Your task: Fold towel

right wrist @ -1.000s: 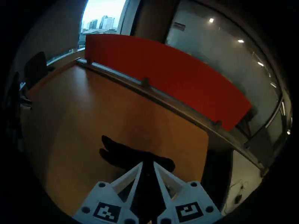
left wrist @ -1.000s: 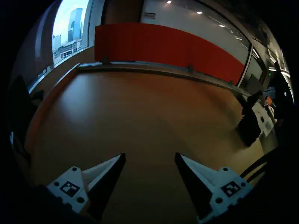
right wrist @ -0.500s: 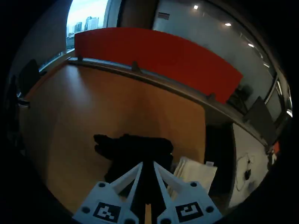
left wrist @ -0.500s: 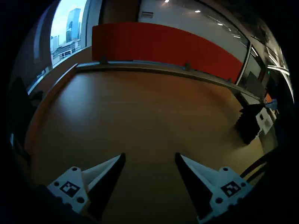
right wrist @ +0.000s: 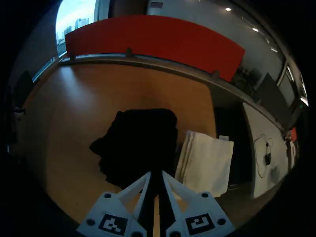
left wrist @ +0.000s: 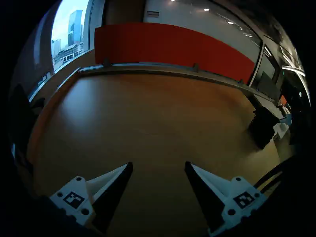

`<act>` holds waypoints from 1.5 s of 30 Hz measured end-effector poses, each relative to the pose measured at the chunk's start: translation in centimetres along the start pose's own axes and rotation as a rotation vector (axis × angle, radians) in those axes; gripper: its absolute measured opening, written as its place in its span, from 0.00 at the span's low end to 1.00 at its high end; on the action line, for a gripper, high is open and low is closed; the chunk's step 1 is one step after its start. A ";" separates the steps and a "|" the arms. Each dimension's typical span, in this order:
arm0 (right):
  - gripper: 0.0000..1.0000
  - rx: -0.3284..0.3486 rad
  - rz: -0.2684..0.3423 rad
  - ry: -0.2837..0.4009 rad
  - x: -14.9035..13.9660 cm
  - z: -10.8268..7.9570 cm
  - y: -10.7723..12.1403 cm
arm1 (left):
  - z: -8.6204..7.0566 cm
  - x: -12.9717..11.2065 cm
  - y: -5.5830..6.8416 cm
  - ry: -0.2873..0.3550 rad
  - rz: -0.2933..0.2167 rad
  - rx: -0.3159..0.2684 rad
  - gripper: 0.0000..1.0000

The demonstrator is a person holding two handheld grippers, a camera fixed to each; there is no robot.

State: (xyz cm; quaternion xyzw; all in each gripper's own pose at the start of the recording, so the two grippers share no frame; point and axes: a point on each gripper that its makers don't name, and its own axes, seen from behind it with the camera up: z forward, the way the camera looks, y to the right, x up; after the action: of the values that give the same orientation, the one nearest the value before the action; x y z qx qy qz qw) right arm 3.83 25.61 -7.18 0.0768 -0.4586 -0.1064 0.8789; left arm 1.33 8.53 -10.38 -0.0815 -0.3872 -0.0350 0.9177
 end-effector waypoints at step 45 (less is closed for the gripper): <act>0.12 -0.067 0.119 -0.106 -6.0 3.3 1.5 | -0.2 -0.9 -0.3 -0.023 0.017 0.015 0.98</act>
State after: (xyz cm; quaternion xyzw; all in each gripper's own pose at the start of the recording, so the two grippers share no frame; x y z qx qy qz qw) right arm -2.05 28.43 -9.68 0.0143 -0.5046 -0.0730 0.8601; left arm 0.85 8.16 -11.12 -0.0784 -0.3971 -0.0233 0.9141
